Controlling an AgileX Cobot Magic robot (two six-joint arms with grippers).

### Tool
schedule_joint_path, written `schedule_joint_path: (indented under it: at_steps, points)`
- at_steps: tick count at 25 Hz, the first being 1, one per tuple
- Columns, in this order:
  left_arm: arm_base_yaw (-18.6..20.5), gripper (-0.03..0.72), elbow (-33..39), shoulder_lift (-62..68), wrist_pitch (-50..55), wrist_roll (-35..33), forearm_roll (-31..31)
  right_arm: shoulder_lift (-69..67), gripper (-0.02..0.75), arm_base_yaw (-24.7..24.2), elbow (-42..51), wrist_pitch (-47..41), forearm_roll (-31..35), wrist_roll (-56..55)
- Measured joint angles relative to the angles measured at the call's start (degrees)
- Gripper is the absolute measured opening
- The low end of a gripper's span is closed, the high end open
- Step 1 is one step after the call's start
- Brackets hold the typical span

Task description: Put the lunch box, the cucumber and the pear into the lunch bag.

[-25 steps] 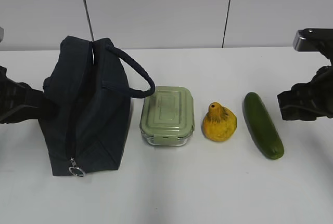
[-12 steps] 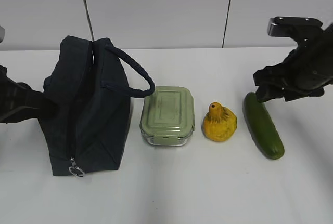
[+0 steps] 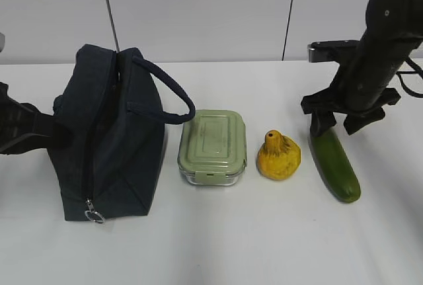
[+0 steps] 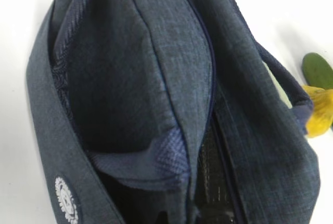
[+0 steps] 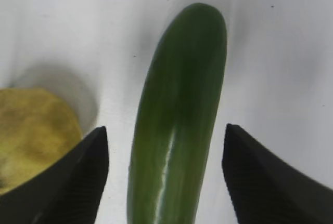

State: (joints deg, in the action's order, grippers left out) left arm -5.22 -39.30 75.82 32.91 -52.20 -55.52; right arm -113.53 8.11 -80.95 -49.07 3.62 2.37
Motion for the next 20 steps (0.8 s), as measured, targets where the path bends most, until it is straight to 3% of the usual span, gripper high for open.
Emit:
schedule_joint_path:
  at_steps: [10, 15, 20]
  points:
    - [0.0, -0.015, 0.0, 0.0, -0.4, 0.0, 0.0, -7.6, 0.531, 0.0, -2.5, -4.2, -1.2, -1.2]
    - [0.0, -0.015, 0.0, 0.0, -0.4, -0.1, 0.0, -8.0, 0.423, 0.0, -4.5, -5.7, -1.4, -1.2]
    - [0.0, -0.015, 0.0, 0.0, -0.4, -0.2, 0.0, -7.9, 0.414, 0.0, -11.3, -9.6, -1.6, -1.2]
